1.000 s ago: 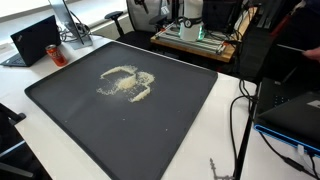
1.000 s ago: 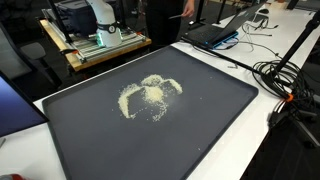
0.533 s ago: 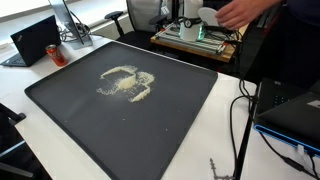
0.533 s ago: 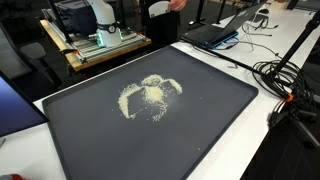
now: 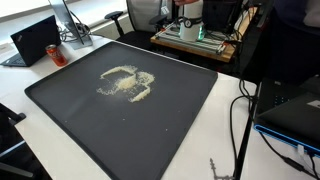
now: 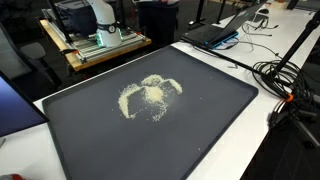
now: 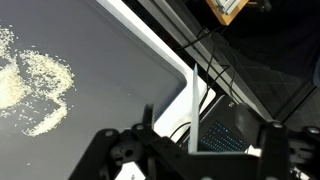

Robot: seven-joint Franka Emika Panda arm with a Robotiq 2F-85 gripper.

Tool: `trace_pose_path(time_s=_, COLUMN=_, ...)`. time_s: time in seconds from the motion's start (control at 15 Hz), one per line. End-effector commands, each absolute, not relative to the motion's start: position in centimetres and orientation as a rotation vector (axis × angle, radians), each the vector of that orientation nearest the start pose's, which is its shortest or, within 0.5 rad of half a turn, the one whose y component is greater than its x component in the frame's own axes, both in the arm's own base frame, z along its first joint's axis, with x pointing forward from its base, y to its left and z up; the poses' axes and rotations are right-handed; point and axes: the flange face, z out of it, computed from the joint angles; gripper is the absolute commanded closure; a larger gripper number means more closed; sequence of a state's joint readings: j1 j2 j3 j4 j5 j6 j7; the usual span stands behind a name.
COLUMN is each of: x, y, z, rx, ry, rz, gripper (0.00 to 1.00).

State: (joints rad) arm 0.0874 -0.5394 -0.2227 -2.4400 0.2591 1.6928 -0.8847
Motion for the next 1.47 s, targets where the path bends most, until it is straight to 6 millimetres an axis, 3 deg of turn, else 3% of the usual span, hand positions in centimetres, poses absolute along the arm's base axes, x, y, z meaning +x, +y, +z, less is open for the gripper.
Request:
trace_pose_path(time_s=0.0, x=36.9, y=-4.3, z=48.7, rx=-2.471, ry=-0.951, rz=0.008, gripper=0.46)
trace_pose_path(time_s=0.33, x=36.9, y=-4.4, z=48.8, rx=-2.443, ry=-0.927, rz=-0.012, gripper=0.81)
trace_pose_path(time_s=0.4, x=37.5, y=-5.6, z=49.0, rx=-2.441, ry=-0.924, rz=-0.013, gripper=0.89)
trace_pose_path(time_s=0.53, x=37.8, y=-6.2, z=49.3, rx=-2.436, ry=-0.924, rz=-0.017, gripper=1.00)
trace_pose_path(time_s=1.4, x=40.1, y=-10.1, z=49.3, rx=-2.485, ry=-0.888, rz=-0.016, gripper=0.99)
